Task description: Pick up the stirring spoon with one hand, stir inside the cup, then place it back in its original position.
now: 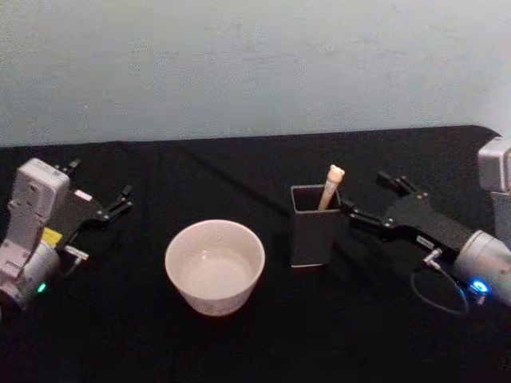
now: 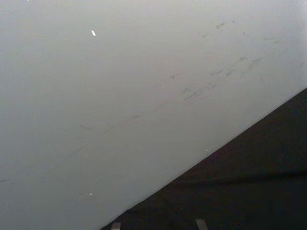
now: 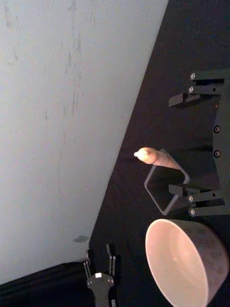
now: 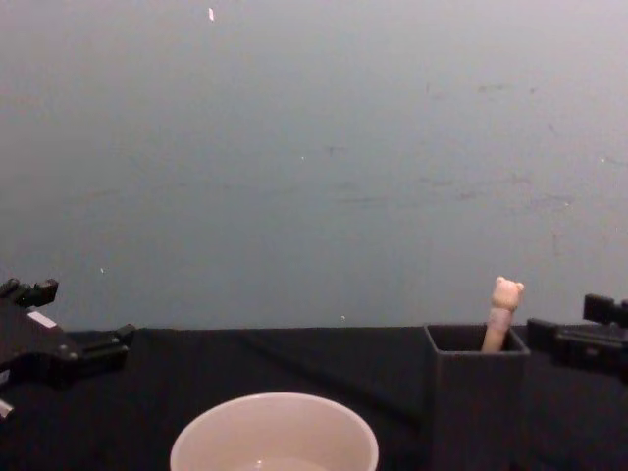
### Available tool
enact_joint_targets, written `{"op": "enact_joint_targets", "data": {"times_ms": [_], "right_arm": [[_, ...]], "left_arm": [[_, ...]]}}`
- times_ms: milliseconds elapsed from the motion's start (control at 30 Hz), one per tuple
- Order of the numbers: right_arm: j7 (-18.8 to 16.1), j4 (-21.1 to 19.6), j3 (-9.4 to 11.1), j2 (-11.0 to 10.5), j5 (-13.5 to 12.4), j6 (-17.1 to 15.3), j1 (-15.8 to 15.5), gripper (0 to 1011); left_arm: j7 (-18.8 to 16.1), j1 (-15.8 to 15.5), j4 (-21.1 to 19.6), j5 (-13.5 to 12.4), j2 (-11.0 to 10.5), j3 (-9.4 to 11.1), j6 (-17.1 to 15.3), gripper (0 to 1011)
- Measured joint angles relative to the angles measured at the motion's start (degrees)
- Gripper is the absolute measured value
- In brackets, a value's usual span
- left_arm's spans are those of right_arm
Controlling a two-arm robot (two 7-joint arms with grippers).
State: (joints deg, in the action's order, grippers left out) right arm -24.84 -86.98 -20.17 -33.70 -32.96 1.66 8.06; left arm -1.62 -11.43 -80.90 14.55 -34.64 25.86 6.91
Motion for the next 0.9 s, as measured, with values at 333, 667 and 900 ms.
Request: {"op": "enact_joint_targets", "data": {"times_ms": [333, 667, 900], "right_arm": [[-0.7, 2.6, -0.8, 3.1, 1.8, -0.9, 2.8, 1002], [-1.4, 4.5, -0.8, 5.8, 3.3, -1.8, 5.0, 1000], [-1.0, 5.4, -0.9, 7.3, 4.5, -2.8, 6.2, 1002]], "left_arm": [[0.0, 0.0, 0.0, 0.0, 0.0, 0.0, 0.0, 1001], [0.0, 0.0, 0.0, 0.0, 0.0, 0.0, 0.0, 1001], [0.0, 0.0, 0.0, 0.0, 0.0, 0.0, 0.0, 1001]]}}
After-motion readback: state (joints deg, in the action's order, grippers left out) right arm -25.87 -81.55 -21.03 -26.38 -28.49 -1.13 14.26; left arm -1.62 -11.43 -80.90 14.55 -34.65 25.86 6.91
